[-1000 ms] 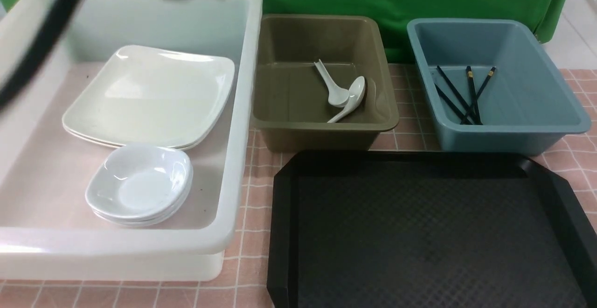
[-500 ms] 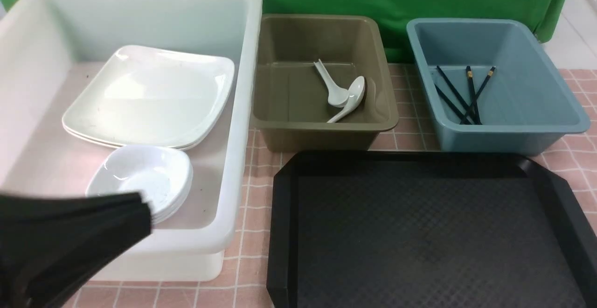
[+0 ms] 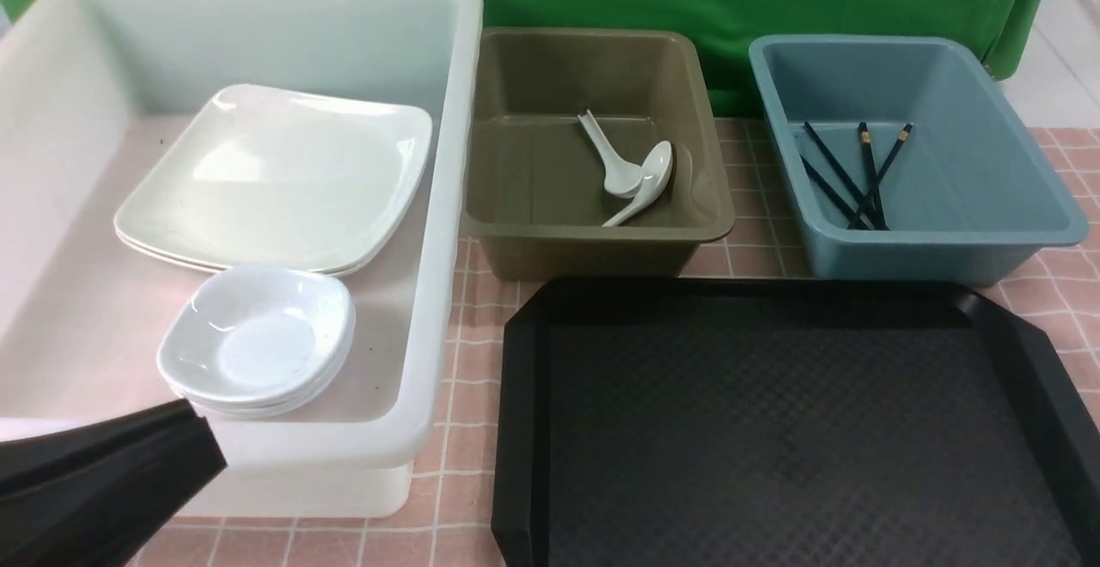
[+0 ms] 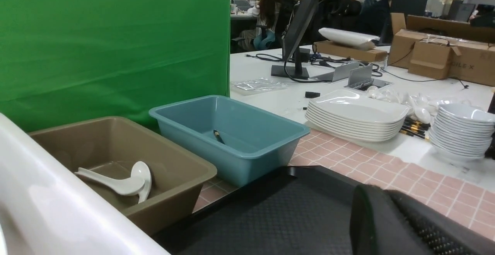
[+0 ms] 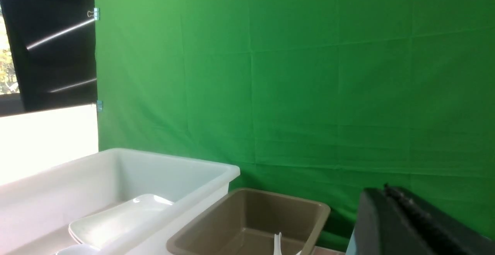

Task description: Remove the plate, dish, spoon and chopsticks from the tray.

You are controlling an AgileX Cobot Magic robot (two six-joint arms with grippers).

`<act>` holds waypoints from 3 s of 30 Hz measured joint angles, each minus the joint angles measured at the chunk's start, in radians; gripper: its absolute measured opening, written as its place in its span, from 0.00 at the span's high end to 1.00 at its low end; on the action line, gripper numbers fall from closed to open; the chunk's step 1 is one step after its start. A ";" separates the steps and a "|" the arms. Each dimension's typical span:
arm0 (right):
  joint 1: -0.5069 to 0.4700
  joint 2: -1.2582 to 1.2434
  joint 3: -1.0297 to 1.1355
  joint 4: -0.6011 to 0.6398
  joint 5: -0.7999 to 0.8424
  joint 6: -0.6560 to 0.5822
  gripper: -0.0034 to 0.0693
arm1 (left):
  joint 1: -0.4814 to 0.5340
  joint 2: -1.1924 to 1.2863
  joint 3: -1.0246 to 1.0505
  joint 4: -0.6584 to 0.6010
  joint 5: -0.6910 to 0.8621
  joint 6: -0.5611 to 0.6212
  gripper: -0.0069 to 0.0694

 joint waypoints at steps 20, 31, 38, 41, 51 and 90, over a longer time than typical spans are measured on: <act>0.000 0.000 0.000 0.003 0.000 0.000 0.82 | 0.000 0.000 0.000 0.101 -0.001 0.000 0.91; 0.000 0.000 0.000 0.004 -0.003 0.000 0.80 | 0.471 -0.210 0.214 0.076 -0.050 -0.026 0.91; 0.000 0.000 0.000 0.004 -0.004 0.001 0.78 | 0.762 -0.265 0.365 0.076 -0.046 -0.026 0.91; 0.000 0.000 0.000 0.004 -0.003 0.001 0.77 | 0.801 -0.266 0.369 0.090 0.010 -0.026 0.91; 0.000 0.000 0.000 0.005 -0.003 0.001 0.74 | 0.808 -0.266 0.370 0.114 0.082 -0.026 0.91; -0.011 0.000 0.006 0.483 0.037 -0.377 0.64 | 0.808 -0.266 0.370 0.120 0.082 -0.026 0.90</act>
